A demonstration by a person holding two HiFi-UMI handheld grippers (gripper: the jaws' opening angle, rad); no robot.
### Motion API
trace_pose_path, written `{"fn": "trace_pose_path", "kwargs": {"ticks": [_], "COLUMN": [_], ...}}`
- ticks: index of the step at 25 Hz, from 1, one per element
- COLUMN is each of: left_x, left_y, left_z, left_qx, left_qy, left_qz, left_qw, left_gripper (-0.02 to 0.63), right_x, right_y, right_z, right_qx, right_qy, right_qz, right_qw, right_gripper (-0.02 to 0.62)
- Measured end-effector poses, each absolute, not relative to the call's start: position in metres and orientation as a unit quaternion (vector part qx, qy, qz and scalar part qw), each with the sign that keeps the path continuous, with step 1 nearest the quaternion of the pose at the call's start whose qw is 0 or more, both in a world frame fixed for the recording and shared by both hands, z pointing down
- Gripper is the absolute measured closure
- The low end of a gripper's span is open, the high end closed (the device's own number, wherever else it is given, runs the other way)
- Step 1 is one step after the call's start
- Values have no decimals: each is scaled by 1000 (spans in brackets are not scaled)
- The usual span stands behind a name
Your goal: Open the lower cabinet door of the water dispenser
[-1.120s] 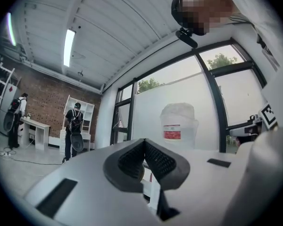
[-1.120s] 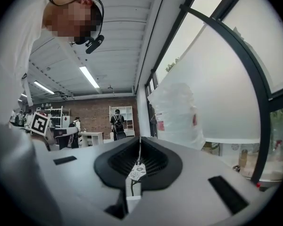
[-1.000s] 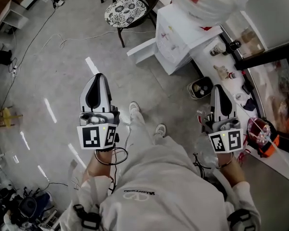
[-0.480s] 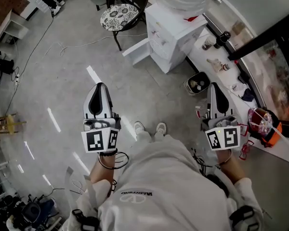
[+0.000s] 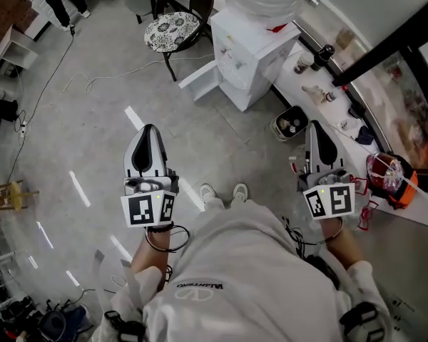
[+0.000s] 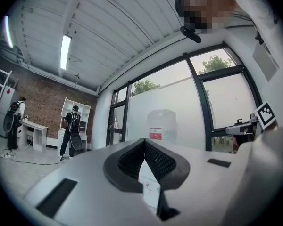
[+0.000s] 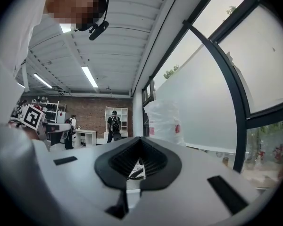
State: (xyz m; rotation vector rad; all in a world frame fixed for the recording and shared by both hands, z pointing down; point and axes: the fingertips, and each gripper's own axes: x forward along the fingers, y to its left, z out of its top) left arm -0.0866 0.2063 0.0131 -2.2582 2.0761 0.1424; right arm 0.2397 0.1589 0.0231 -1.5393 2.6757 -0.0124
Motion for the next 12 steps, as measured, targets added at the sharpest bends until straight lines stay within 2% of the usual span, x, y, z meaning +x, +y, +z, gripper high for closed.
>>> {"fn": "trace_pose_path", "kwargs": {"ticks": [12], "left_x": [-98], "left_y": [199], "left_z": [5], "left_qx": [-745], "left_qy": [664], "left_qz": [45], "left_qw": [44], "left_gripper": [603], "right_x": [236], "right_y": [159], "right_z": [18], "right_qx": [-512], "right_qy": [859], "right_qz": [4], "right_qw": [27], "right_gripper": [583]}}
